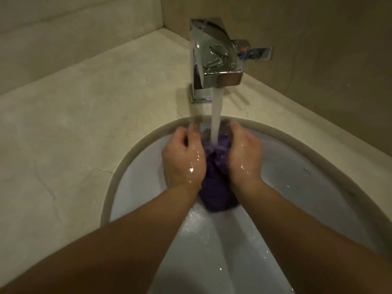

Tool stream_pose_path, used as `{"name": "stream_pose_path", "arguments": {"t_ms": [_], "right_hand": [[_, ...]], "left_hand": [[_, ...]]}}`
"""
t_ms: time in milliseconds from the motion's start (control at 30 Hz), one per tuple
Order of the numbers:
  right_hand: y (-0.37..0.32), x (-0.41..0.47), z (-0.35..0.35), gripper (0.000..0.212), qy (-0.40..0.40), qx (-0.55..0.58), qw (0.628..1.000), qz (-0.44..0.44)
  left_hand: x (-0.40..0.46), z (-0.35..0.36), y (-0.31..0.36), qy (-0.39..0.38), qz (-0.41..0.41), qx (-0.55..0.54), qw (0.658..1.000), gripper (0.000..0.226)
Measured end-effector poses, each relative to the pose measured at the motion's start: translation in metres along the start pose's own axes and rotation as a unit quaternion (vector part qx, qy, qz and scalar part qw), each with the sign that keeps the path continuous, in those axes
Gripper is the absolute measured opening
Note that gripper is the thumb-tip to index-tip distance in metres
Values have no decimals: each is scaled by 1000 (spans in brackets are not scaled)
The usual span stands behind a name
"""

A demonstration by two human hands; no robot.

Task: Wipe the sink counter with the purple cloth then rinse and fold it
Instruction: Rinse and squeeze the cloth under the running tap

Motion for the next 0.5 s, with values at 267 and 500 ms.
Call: {"name": "stream_pose_path", "arguments": {"t_ms": [267,500], "right_hand": [[59,-36,-30,24,60,-174,979,-93],[75,-38,-9,58,-19,-152,985,-81]], "left_hand": [[-14,-16,-25,7,94,36,995,45],[-30,4,-50,-75,129,197,969,30]]}}
Point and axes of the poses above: each hand's wrist, its own x-axis towards the middle knuckle, its own z-axis out of the palm, y = z × x, the point moved 4 cm from there along x, towards the middle knuckle
